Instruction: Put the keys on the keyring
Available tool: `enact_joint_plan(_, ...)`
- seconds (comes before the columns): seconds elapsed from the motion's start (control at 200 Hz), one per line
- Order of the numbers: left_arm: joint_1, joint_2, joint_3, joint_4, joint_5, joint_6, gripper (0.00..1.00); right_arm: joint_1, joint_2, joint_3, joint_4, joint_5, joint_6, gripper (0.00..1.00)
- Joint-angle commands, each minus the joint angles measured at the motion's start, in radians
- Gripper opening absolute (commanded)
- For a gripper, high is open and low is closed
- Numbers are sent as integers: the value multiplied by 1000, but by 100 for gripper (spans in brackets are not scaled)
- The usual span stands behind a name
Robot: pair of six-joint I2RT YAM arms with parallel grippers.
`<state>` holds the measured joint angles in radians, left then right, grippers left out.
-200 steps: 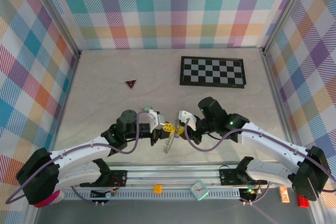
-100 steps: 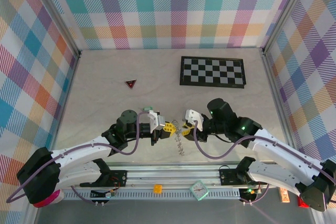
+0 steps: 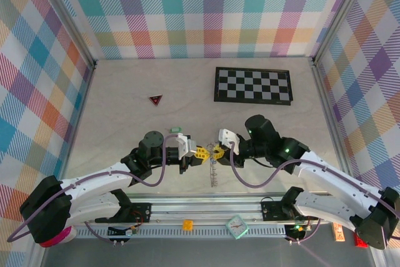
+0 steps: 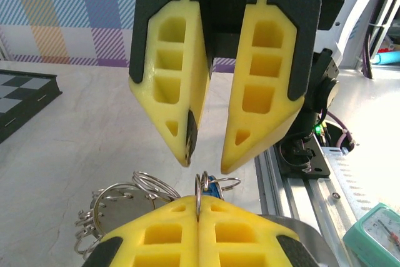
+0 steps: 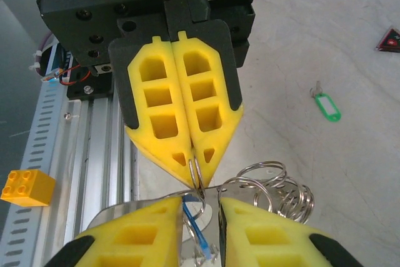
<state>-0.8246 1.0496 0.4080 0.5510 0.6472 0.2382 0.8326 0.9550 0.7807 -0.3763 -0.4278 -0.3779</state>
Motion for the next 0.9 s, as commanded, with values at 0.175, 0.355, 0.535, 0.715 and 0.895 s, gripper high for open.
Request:
enact_joint_plan(0.175,-25,-22,3,27,44,29,0,2,34,29,61,-64,19,19)
enact_joint_plan(0.355,-26,-27,5,29,47,30,0,2,57,29,49,-68,13,14)
enact_joint_plan(0.535,-27,-30,6,35,50,28,0,2,81,35,35,-91,10,12)
enact_joint_plan(0.715,-29,-28,27,-64,-40,29,13,2,93,76,-29,-81,-31,0)
enact_joint_plan(0.895,-30,-30,87,-274,-110,54,28,2,117,148,-162,-35,-108,0)
